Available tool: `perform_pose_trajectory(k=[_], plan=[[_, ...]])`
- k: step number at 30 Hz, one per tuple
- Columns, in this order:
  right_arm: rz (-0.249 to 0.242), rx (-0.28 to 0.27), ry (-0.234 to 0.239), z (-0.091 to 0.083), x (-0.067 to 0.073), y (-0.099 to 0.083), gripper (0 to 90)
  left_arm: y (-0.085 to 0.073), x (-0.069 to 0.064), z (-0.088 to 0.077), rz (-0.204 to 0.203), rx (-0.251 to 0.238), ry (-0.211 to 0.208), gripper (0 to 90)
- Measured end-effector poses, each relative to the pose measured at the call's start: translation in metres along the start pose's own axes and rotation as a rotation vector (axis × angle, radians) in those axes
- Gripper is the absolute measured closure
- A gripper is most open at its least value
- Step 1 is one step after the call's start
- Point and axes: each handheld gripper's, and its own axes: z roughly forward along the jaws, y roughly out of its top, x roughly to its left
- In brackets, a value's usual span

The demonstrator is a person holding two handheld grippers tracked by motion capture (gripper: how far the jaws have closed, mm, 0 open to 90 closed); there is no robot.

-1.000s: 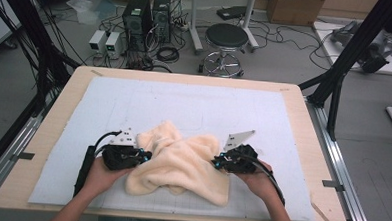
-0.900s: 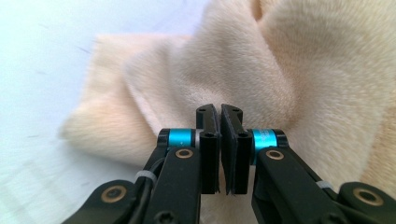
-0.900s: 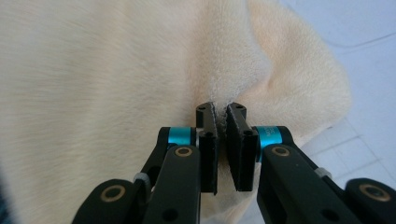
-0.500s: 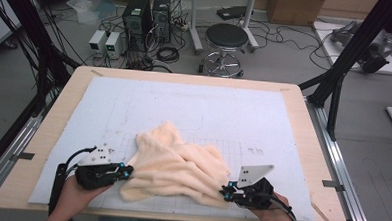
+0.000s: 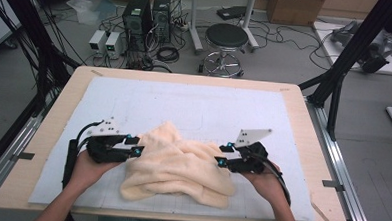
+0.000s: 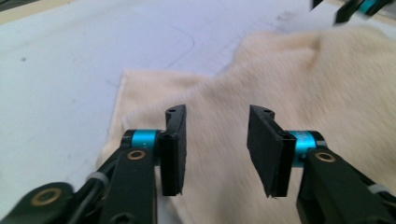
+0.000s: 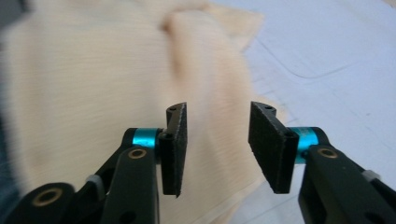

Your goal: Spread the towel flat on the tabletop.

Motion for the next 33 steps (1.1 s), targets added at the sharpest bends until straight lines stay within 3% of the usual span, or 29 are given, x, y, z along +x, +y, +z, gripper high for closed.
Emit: perform_pose_trajectory(k=[2, 4, 5, 6, 7, 8, 9, 10, 11, 12, 13, 14, 16, 17, 18, 19, 21, 22, 27, 30, 31, 32, 33], plan=[[0.046, 0.004, 0.023, 0.023, -0.019, -0.002, 41.5, 0.003, 0.007, 0.022, 0.042, 0.039, 0.032, 49.7], [0.059, 0.017, 0.049, 0.039, -0.029, -0.005, 38.6, 0.002, 0.011, 0.031, 0.037, 0.054, 0.032, 44.0], [0.061, 0.029, 0.058, 0.044, -0.031, -0.006, 38.4, 0.001, 0.013, 0.036, 0.023, 0.067, 0.026, 43.5], [0.066, 0.063, 0.077, 0.053, -0.032, -0.009, 39.2, -0.002, 0.017, 0.045, 0.011, 0.107, -0.002, 45.3], [0.066, 0.063, 0.077, 0.053, -0.032, -0.009, 39.2, -0.005, 0.019, 0.051, 0.002, 0.146, -0.031, 45.3], [0.059, 0.119, 0.138, 0.064, -0.030, -0.012, 57.9, -0.008, 0.019, 0.058, -0.007, 0.190, -0.063, 59.9], [0.053, 0.120, 0.149, 0.065, -0.029, -0.012, 63.6, -0.010, 0.017, 0.061, 0.007, 0.207, -0.078, 66.2], [0.033, 0.119, 0.148, 0.063, -0.027, -0.012, 74.3, -0.011, 0.010, 0.062, 0.057, 0.200, -0.066, 72.7], [0.033, 0.119, 0.148, 0.063, -0.027, -0.012, 74.3, -0.011, 0.010, 0.062, 0.057, 0.200, -0.066, 81.2], [0.021, 0.115, 0.141, 0.060, -0.025, -0.010, 79.4, -0.010, 0.007, 0.060, 0.077, 0.197, -0.049, 81.2], [0.007, 0.099, 0.101, 0.050, -0.024, -0.008, 82.9, -0.009, 0.006, 0.058, 0.086, 0.196, -0.040, 86.1], [-0.001, 0.083, 0.077, 0.044, -0.023, -0.006, 83.1, -0.007, 0.007, 0.052, 0.062, 0.181, -0.037, 86.7], [0.004, 0.062, 0.058, 0.038, -0.023, -0.005, 83.5, -0.005, 0.009, 0.048, 0.053, 0.168, -0.030, 87.0], [0.009, 0.028, 0.025, 0.024, -0.022, -0.003, 84.0, -0.002, 0.012, 0.038, 0.043, 0.125, -0.005, 87.4], [0.010, 0.023, 0.009, 0.019, -0.022, -0.002, 84.0, -0.002, 0.012, 0.038, 0.043, 0.125, -0.005, 87.6], [0.010, 0.023, 0.009, 0.019, -0.022, -0.002, 84.0, 0.002, 0.014, 0.030, 0.021, 0.083, 0.018, 87.6], [0.000, 0.002, -0.039, 0.004, -0.022, 0.002, 84.1, 0.008, 0.017, 0.018, 0.005, 0.027, 0.047, 87.8], [-0.011, -0.020, -0.088, -0.010, -0.023, 0.008, 84.0, 0.014, 0.020, 0.008, 0.000, 0.001, 0.062, 87.9], [-0.019, -0.067, -0.149, -0.034, -0.024, 0.018, 83.5, 0.026, 0.020, -0.011, 0.003, -0.060, 0.085, 87.9], [-0.028, -0.013, -0.128, -0.034, -0.017, 0.012, 82.8, 0.019, 0.015, -0.014, 0.036, -0.017, 0.069, 87.8], [-0.028, -0.013, -0.128, -0.034, -0.017, 0.012, 82.8, 0.012, 0.012, -0.013, 0.034, 0.001, 0.056, 87.8], [-0.015, 0.042, -0.095, -0.026, -0.015, 0.001, 82.7, -0.002, 0.007, -0.009, 0.029, 0.050, 0.030, 87.8], [-0.015, 0.042, -0.095, -0.026, -0.015, 0.001, 82.7, -0.002, 0.007, -0.009, 0.029, 0.050, 0.030, 87.8]])
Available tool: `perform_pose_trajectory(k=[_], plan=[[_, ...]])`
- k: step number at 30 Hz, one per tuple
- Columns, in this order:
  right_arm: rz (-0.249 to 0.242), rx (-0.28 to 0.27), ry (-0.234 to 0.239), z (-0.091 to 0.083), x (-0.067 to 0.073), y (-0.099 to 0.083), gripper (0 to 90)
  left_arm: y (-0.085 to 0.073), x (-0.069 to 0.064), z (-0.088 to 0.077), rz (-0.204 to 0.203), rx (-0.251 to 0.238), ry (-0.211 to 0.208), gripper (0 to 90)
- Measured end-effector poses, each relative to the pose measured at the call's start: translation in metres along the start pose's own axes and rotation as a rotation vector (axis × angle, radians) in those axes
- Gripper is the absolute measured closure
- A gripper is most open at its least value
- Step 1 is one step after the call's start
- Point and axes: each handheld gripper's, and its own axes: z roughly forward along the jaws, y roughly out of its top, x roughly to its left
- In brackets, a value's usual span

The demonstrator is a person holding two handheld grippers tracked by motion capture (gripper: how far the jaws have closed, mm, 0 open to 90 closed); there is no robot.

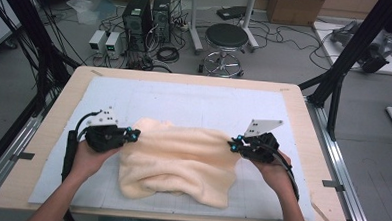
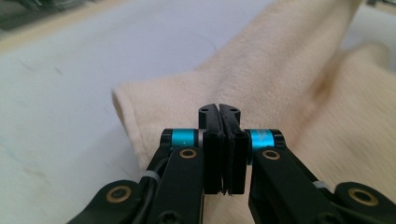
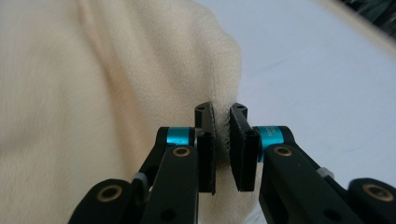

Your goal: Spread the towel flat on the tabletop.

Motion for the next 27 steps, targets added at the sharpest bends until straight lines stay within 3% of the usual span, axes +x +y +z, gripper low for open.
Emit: perform_pose_trajectory(k=[1, 2, 3, 4, 6, 7, 9, 12, 16, 19, 21, 23, 24, 25, 26, 27], plan=[[0.021, 0.062, 0.060, 0.014, 0.003, -0.012, 82.1, -0.011, -0.005, 0.003, -0.001, 0.037, -0.020, 87.8], [0.021, 0.062, 0.060, 0.014, 0.003, -0.012, 82.1, -0.018, -0.008, 0.004, -0.006, 0.053, -0.035, 87.8], [0.015, 0.127, 0.117, 0.027, 0.011, -0.022, 80.7, -0.029, -0.013, 0.006, -0.012, 0.074, -0.060, 87.8], [0.013, 0.136, 0.125, 0.031, 0.013, -0.025, 79.3, -0.039, -0.017, 0.006, -0.021, 0.090, -0.088, 87.9], [0.014, 0.138, 0.131, 0.033, 0.016, -0.027, 77.8, -0.042, -0.019, 0.006, -0.024, 0.097, -0.091, 88.6], [0.021, 0.122, 0.134, 0.032, 0.017, -0.028, 72.0, -0.041, -0.018, 0.004, -0.020, 0.100, -0.093, 87.5], [0.042, 0.087, 0.144, 0.026, 0.013, -0.026, 66.8, -0.035, -0.015, 0.000, -0.032, 0.083, -0.088, 79.2], [0.048, 0.056, 0.126, 0.018, 0.009, -0.023, 62.6, -0.020, -0.007, -0.003, -0.027, 0.060, -0.067, 74.7], [0.077, 0.001, 0.074, 0.007, -0.009, -0.014, 60.3, 0.002, 0.009, 0.001, -0.060, 0.005, -0.033, 67.2], [0.091, -0.004, 0.044, 0.009, -0.018, -0.012, 56.8, 0.018, 0.024, 0.017, -0.051, 0.007, 0.028, 60.5], [0.108, 0.026, 0.080, 0.019, -0.025, -0.016, 50.1, 0.020, 0.027, 0.022, -0.049, 0.015, 0.039, 50.1], [0.146, 0.065, 0.143, 0.032, -0.027, -0.021, 47.7, 0.018, 0.037, 0.041, -0.091, 0.058, 0.053, 45.6], [0.146, 0.065, 0.143, 0.032, -0.027, -0.021, 47.7, 0.018, 0.037, 0.041, -0.091, 0.058, 0.053, 45.6], [0.133, 0.105, 0.176, 0.045, -0.023, -0.027, 50.2, 0.011, 0.045, 0.054, -0.120, 0.146, 0.042, 46.3], [0.133, 0.112, 0.197, 0.049, -0.021, -0.029, 56.9, 0.011, 0.045, 0.054, -0.120, 0.146, 0.042, 52.8], [0.138, 0.114, 0.224, 0.052, -0.020, -0.031, 65.5, 0.004, 0.049, 0.062, -0.122, 0.222, -0.003, 63.2]])
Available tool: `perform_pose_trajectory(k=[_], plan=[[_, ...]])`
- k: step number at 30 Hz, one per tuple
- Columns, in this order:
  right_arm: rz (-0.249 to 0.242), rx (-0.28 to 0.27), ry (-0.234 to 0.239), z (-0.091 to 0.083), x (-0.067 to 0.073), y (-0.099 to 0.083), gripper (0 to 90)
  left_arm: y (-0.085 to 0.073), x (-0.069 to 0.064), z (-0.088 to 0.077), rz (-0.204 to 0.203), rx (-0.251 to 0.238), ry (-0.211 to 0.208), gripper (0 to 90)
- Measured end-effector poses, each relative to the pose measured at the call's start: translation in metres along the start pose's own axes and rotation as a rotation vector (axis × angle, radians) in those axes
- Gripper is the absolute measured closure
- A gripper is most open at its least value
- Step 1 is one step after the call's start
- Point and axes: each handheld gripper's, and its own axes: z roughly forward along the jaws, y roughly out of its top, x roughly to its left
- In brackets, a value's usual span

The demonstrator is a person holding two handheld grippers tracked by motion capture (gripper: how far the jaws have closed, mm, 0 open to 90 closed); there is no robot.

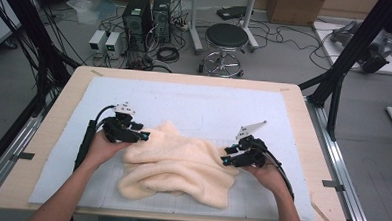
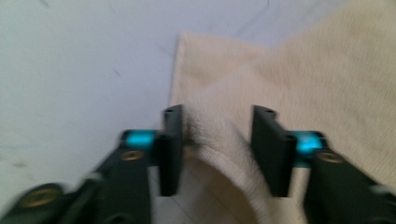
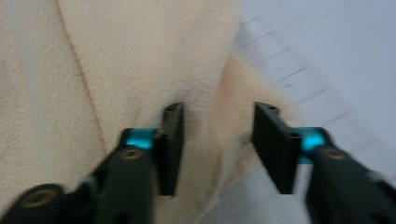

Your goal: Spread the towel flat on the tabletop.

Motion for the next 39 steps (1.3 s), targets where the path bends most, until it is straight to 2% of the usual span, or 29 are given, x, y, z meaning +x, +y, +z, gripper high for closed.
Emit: perform_pose_trajectory(k=[2, 3, 4, 5, 6, 7, 8, 9, 11, 13, 14, 16, 17, 19, 20, 22, 23, 25, 26, 27, 28, 29, 31, 32, 33, 34, 35, 37, 39], plan=[[-0.010, 0.015, 0.040, 0.003, 0.000, -0.001, 83.8, -0.002, 0.000, 0.003, 0.002, 0.015, -0.016, 81.0], [-0.030, 0.015, 0.016, 0.002, 0.001, 0.001, 86.2, -0.002, -0.002, 0.005, 0.009, 0.014, -0.019, 83.4], [-0.030, 0.015, 0.016, 0.002, 0.001, 0.001, 86.2, -0.002, -0.004, 0.005, 0.020, 0.014, -0.008, 83.4], [-0.031, -0.007, -0.036, -0.004, 0.000, 0.005, 87.0, -0.001, -0.005, 0.003, 0.032, 0.005, 0.008, 84.8], [-0.034, -0.018, -0.061, -0.006, -0.001, 0.008, 87.2, 0.000, -0.006, 0.001, 0.035, -0.014, 0.019, 84.9], [-0.032, -0.030, -0.094, -0.010, -0.002, 0.011, 87.3, 0.003, -0.006, -0.010, 0.030, -0.090, 0.057, 84.9], [-0.036, -0.051, -0.139, -0.017, -0.003, 0.016, 87.6, 0.004, -0.006, -0.015, 0.019, -0.116, 0.070, 84.9], [-0.034, -0.070, -0.164, -0.022, -0.003, 0.019, 87.6, 0.006, -0.005, -0.022, 0.008, -0.152, 0.088, 84.8], [-0.040, -0.130, -0.236, -0.036, -0.003, 0.029, 87.7, 0.009, -0.006, -0.039, -0.010, -0.243, 0.111, 84.7], [-0.050, -0.195, -0.292, -0.051, 0.002, 0.038, 87.6, 0.010, -0.008, -0.054, -0.005, -0.303, 0.126, 84.5], [-0.062, -0.221, -0.304, -0.057, 0.005, 0.042, 87.7, 0.010, -0.008, -0.054, -0.005, -0.303, 0.126, 84.5], [-0.074, -0.238, -0.305, -0.062, 0.010, 0.044, 87.7, 0.007, -0.014, -0.065, 0.018, -0.323, 0.114, 84.5], [-0.108, -0.220, -0.296, -0.062, 0.018, 0.044, 87.4, -0.005, -0.022, -0.067, 0.054, -0.275, 0.104, 84.5], [-0.122, -0.176, -0.271, -0.055, 0.026, 0.038, 87.2, -0.010, -0.024, -0.067, 0.059, -0.260, 0.093, 84.5], [-0.123, -0.130, -0.241, -0.047, 0.030, 0.032, 87.1, -0.028, -0.031, -0.063, 0.071, -0.213, 0.072, 84.5], [-0.140, -0.068, -0.214, -0.034, 0.036, 0.019, 87.1, -0.048, -0.034, -0.057, 0.057, -0.163, 0.019, 84.5], [-0.130, -0.057, -0.190, -0.030, 0.038, 0.014, 87.1, -0.048, -0.034, -0.057, 0.057, -0.163, 0.019, 84.5], [-0.111, -0.020, -0.136, -0.019, 0.041, 0.001, 87.0, -0.073, -0.038, -0.049, 0.048, -0.095, -0.029, 84.2], [-0.106, -0.005, -0.124, -0.016, 0.043, -0.003, 87.0, -0.073, -0.038, -0.049, 0.048, -0.095, -0.029, 83.8], [-0.106, -0.005, -0.124, -0.016, 0.043, -0.003, 87.0, -0.078, -0.039, -0.047, 0.044, -0.083, -0.049, 83.0], [-0.101, 0.029, -0.103, -0.008, 0.043, -0.011, 86.6, -0.080, -0.040, -0.046, 0.042, -0.086, -0.053, 81.5], [-0.101, 0.030, -0.103, -0.008, 0.043, -0.012, 86.0, -0.080, -0.040, -0.046, 0.042, -0.086, -0.053, 79.2], [-0.078, 0.006, -0.098, -0.011, 0.039, -0.010, 80.5, -0.074, -0.039, -0.047, 0.041, -0.083, -0.049, 72.0], [-0.078, 0.006, -0.098, -0.011, 0.039, -0.010, 80.5, -0.071, -0.038, -0.047, 0.040, -0.086, -0.041, 72.0], [-0.058, -0.012, -0.085, -0.016, 0.036, -0.007, 75.1, -0.068, -0.038, -0.049, 0.042, -0.093, -0.035, 65.0], [-0.059, -0.022, -0.093, -0.018, 0.035, -0.004, 71.6, -0.062, -0.036, -0.054, 0.036, -0.118, -0.031, 62.2], [-0.061, -0.030, -0.102, -0.019, 0.034, -0.002, 70.1, -0.062, -0.036, -0.054, 0.036, -0.118, -0.031, 59.7], [-0.057, -0.044, -0.119, -0.023, 0.031, 0.005, 67.1, -0.054, -0.033, -0.059, 0.020, -0.166, -0.029, 58.1], [-0.063, -0.052, -0.130, -0.024, 0.029, 0.007, 66.0, -0.046, -0.028, -0.061, 0.010, -0.181, -0.020, 57.3]])
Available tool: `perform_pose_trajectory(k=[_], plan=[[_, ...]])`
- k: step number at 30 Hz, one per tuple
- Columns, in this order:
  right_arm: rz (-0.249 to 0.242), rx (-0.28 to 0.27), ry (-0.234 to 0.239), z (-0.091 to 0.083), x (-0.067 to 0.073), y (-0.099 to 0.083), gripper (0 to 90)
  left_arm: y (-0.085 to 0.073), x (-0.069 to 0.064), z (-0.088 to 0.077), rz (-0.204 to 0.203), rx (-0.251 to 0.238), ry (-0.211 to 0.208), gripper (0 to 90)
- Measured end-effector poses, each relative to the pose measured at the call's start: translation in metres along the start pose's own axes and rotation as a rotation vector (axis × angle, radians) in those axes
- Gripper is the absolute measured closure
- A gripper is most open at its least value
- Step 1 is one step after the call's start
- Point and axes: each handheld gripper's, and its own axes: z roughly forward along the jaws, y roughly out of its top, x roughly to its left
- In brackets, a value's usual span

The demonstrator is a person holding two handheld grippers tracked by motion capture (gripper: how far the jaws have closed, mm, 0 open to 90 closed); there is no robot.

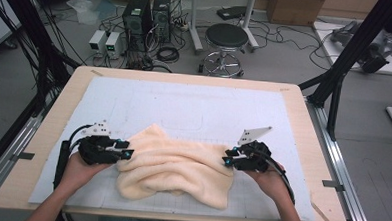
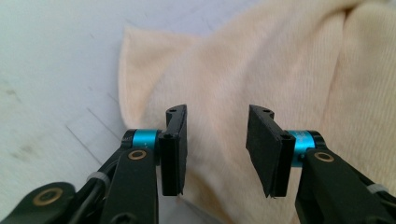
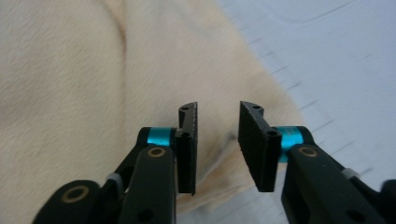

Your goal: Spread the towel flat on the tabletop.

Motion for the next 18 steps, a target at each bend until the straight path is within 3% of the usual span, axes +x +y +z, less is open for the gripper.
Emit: perform_pose_trajectory(k=[1, 4, 7, 8, 9, 10, 11, 12, 13, 14, 15, 16, 18], plan=[[0.004, -0.019, -0.017, 0.000, -0.007, 0.006, 62.1, 0.008, 0.005, 0.001, -0.002, -0.023, 0.006, 56.6], [0.018, -0.032, -0.032, 0.000, -0.012, 0.011, 59.7, 0.016, 0.011, 0.005, -0.014, -0.029, 0.015, 56.8], [0.034, -0.022, -0.034, 0.012, -0.027, 0.015, 51.5, 0.028, 0.018, 0.021, 0.001, 0.002, 0.024, 57.4], [0.038, -0.015, -0.018, 0.016, -0.029, 0.014, 48.6, 0.033, 0.019, 0.034, 0.017, 0.051, 0.010, 55.8], [0.056, 0.008, -0.002, 0.022, -0.032, 0.013, 45.0, 0.033, 0.019, 0.034, 0.017, 0.051, 0.010, 53.1], [0.056, 0.008, -0.002, 0.022, -0.032, 0.013, 45.0, 0.034, 0.019, 0.043, 0.016, 0.083, -0.006, 53.1], [0.093, 0.066, 0.054, 0.034, -0.036, 0.009, 44.6, 0.033, 0.021, 0.057, 0.005, 0.143, -0.023, 50.4], [0.094, 0.083, 0.066, 0.038, -0.036, 0.008, 50.9, 0.033, 0.021, 0.057, 0.005, 0.143, -0.023, 53.0], [0.086, 0.095, 0.101, 0.041, -0.036, 0.007, 67.5, 0.031, 0.022, 0.064, 0.003, 0.177, -0.035, 65.0], [0.086, 0.095, 0.101, 0.041, -0.036, 0.007, 67.5, 0.029, 0.022, 0.070, 0.013, 0.217, -0.051, 65.0], [0.067, 0.113, 0.161, 0.044, -0.035, 0.008, 79.7, 0.028, 0.023, 0.074, 0.027, 0.233, -0.043, 76.2], [0.036, 0.113, 0.153, 0.044, -0.033, 0.010, 82.7, 0.028, 0.023, 0.074, 0.029, 0.223, -0.036, 80.9], [0.024, 0.074, 0.066, 0.034, -0.035, 0.020, 84.5, 0.034, 0.022, 0.069, 0.038, 0.173, 0.006, 84.3]])
